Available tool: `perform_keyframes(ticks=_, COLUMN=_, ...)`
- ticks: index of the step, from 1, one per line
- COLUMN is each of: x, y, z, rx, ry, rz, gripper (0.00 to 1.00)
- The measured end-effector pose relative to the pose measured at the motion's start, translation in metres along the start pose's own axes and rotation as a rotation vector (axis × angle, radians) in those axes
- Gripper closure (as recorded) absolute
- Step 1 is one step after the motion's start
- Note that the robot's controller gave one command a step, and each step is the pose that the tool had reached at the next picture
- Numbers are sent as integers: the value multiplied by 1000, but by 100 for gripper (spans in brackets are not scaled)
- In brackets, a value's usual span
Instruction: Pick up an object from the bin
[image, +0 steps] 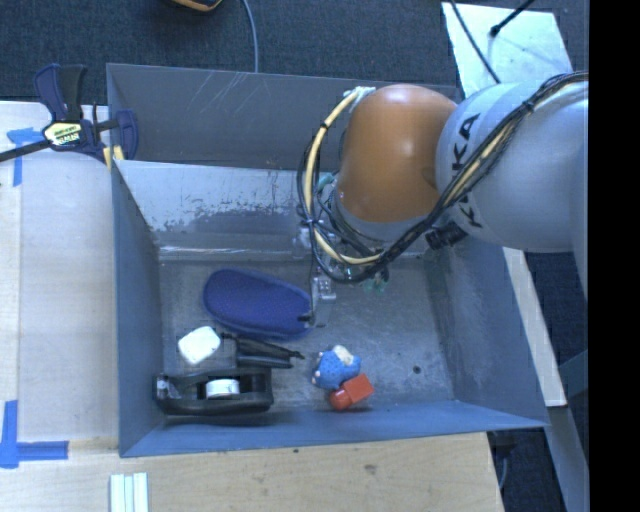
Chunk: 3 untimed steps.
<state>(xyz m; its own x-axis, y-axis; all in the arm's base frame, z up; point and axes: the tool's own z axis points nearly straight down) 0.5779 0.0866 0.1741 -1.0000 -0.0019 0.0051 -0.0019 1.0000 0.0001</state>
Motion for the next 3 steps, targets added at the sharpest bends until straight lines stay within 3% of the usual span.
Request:
perform_keyframes(ticks=1, x=19, y=97, z=103, rx=0, ry=-15, rz=-340, gripper=0)
perform_keyframes(ticks=2, x=17, y=98, z=98, rx=-3, ry=-21, rz=-336, gripper=100)
perform_keyframes(ticks=3, x=52, y=85, z=81, rx=0, ry=-14, rz=-327, gripper=100)
